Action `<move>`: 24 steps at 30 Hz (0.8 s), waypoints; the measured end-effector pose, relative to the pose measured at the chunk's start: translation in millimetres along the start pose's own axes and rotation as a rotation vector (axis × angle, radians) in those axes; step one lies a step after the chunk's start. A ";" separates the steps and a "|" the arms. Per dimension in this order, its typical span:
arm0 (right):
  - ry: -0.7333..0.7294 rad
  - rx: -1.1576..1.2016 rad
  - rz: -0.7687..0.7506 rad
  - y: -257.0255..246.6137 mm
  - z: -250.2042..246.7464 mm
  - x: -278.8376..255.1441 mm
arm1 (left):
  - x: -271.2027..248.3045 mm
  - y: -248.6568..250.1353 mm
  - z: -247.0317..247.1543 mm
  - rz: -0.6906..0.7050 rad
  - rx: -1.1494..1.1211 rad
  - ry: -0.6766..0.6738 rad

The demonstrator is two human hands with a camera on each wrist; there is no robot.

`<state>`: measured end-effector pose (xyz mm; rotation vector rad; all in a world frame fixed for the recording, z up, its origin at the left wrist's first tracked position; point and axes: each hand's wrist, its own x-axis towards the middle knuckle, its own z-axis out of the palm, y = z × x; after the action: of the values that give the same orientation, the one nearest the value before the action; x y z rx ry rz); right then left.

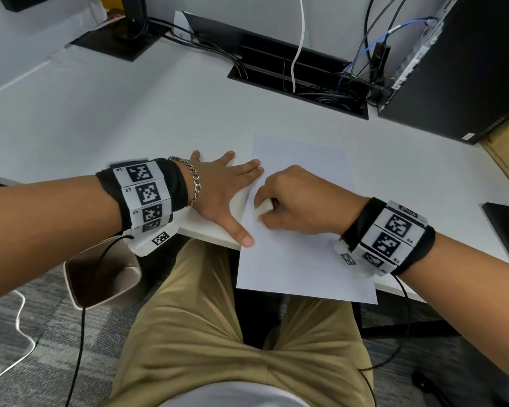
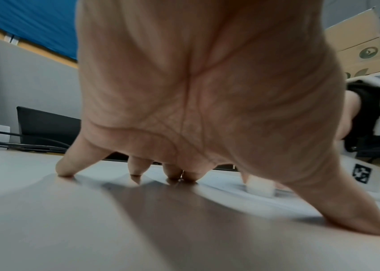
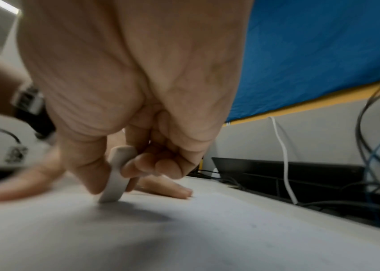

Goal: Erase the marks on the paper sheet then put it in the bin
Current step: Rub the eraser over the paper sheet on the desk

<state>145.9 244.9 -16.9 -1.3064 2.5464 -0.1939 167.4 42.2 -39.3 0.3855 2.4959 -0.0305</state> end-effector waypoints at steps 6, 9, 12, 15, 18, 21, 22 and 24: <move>0.032 -0.036 0.020 0.9 -1.6 8.0 | -0.1 -0.6 -0.2 0.001 -0.013 -0.005; -0.048 -0.015 -0.062 -8.6 -1.7 -1.4 | 1.6 -0.9 0.3 0.004 -0.001 -0.005; 0.014 -0.028 -0.010 -0.3 -6.7 7.5 | 1.4 -0.8 -0.1 0.006 -0.010 -0.004; 0.061 -0.029 -0.005 0.4 -3.5 9.7 | 0.9 -0.3 -0.3 0.011 -0.013 0.001; -0.010 -0.011 -0.074 -7.8 1.1 0.8 | 1.4 -0.9 0.0 0.001 -0.005 -0.008; 0.019 -0.020 -0.012 0.7 -2.1 4.4 | 2.0 -0.5 0.0 -0.002 -0.005 -0.009; 0.054 -0.011 0.027 4.5 -2.4 6.1 | 1.8 0.0 -0.3 -0.001 -0.008 -0.010; 0.100 0.003 0.061 7.5 -0.6 5.3 | 0.3 1.0 -0.7 -0.005 -0.008 -0.012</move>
<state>136.9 245.0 -19.1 -1.2465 2.6641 -0.2564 167.1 43.3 -38.9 0.3748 2.4840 -0.0248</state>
